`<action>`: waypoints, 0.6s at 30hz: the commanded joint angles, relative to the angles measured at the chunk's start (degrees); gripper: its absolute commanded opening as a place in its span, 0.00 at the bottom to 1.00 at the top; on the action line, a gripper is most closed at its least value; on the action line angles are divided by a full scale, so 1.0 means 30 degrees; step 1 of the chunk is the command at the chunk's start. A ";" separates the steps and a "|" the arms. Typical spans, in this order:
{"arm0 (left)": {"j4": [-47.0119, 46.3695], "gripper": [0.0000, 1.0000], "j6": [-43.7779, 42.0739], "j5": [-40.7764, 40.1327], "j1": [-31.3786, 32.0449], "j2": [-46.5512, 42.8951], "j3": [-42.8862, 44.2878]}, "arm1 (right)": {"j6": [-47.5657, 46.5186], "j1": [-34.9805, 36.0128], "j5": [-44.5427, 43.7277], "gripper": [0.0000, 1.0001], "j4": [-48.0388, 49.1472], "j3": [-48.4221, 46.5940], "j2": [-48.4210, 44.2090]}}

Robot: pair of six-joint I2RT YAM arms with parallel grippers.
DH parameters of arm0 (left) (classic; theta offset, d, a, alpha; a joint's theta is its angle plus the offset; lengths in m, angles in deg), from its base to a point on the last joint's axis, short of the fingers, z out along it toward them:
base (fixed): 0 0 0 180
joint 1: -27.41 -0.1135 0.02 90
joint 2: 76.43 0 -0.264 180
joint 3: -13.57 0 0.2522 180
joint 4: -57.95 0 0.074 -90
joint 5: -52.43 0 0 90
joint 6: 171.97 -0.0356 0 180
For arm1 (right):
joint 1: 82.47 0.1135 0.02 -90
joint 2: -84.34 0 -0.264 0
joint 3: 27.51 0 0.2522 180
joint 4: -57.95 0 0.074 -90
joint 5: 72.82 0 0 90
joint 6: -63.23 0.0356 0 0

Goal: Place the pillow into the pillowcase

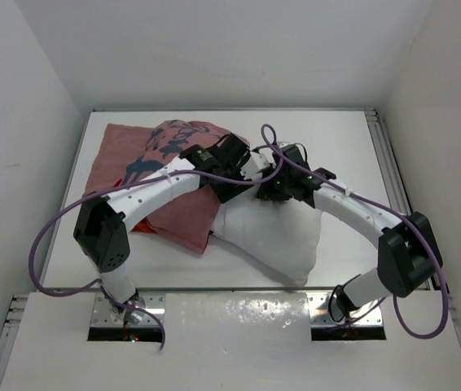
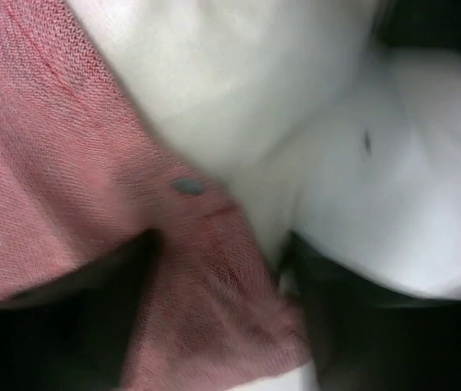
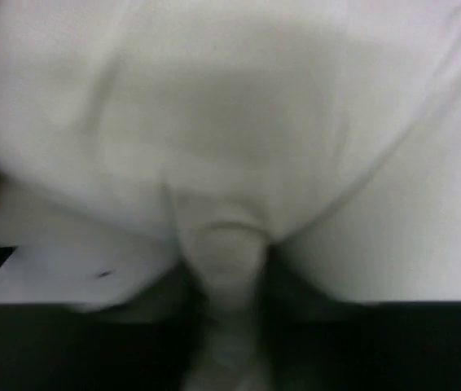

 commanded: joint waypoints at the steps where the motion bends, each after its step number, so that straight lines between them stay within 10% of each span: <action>1: -0.0801 0.54 0.0491 -0.1131 -0.0117 -0.0757 -0.0883 | 0.2016 0.0316 0.1114 0.19 0.1374 0.1304 0.0127; 4: -0.0279 0.10 0.0639 -0.0284 -0.0439 -0.0934 -0.0713 | 0.2344 0.0169 0.1256 0.00 0.1959 0.1802 -0.0312; 12: 0.5052 0.07 -0.3750 0.9056 -0.0264 -0.0757 0.9210 | 0.2839 0.0665 0.4130 0.00 0.9308 0.3181 -0.4293; 18: 0.5586 0.00 -0.4489 1.2667 0.0085 0.0470 1.1888 | 0.3310 0.1309 0.1060 0.00 1.2597 0.2480 -0.6613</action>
